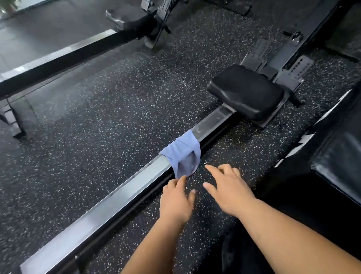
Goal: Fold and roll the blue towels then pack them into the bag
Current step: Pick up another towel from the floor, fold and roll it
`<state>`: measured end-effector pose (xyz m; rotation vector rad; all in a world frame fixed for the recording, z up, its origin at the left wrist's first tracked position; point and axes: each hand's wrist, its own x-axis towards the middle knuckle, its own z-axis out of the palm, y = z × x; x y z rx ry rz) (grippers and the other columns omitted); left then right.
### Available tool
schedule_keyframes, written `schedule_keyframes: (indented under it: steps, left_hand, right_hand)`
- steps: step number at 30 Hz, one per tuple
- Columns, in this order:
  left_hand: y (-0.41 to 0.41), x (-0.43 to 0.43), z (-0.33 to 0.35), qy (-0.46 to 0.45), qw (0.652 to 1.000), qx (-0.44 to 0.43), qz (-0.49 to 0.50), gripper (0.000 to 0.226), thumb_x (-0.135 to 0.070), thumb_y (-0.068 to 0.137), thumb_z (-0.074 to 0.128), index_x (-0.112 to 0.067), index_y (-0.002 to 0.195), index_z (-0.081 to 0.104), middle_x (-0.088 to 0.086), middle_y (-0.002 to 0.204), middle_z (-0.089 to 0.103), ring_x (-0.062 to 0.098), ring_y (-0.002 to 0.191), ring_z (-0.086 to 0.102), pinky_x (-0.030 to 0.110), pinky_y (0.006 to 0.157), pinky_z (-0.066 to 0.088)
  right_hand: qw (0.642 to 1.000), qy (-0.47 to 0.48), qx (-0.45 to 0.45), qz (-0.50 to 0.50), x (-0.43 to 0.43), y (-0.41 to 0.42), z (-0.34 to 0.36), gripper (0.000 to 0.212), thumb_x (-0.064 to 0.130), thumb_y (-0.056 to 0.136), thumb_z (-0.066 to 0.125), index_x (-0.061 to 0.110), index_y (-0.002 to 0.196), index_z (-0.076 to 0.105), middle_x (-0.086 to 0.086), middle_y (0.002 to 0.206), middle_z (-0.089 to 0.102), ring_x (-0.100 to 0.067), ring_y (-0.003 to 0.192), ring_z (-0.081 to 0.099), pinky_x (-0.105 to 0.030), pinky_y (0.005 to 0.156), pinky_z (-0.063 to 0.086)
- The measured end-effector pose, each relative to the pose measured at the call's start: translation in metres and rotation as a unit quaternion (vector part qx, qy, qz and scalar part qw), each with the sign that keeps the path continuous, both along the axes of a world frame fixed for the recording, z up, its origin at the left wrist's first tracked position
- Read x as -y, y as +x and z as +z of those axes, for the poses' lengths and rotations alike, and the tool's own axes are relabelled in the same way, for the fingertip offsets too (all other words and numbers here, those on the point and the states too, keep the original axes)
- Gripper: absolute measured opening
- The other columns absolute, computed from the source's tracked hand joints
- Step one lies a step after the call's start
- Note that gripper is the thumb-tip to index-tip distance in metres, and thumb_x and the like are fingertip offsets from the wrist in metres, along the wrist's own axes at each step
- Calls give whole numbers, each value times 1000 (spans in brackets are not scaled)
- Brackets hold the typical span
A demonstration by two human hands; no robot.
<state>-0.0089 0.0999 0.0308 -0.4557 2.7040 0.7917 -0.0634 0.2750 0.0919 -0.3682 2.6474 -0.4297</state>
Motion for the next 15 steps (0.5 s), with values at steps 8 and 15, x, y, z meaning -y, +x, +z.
schedule_keyframes:
  steps: [8,15]
  left_hand:
    - [-51,17,-30,-84,996,31,-14,65,-51,102,54,-24,159,36,11,158,40,35,142,36,46,115,39]
    - [-84,24,-54,-121,989,77,-27,73,-52,100,53,-31,164,25,20,169,19,41,150,23,47,125,25]
  right_hand:
    - [999,8,45,3,14,-27,-25,62,56,107,40,37,162,21,-4,162,25,-28,144,29,-51,110,44]
    - [998,11,63,20,27,-36,-42,62,57,106,41,41,162,18,-2,163,21,-28,144,30,-52,107,46]
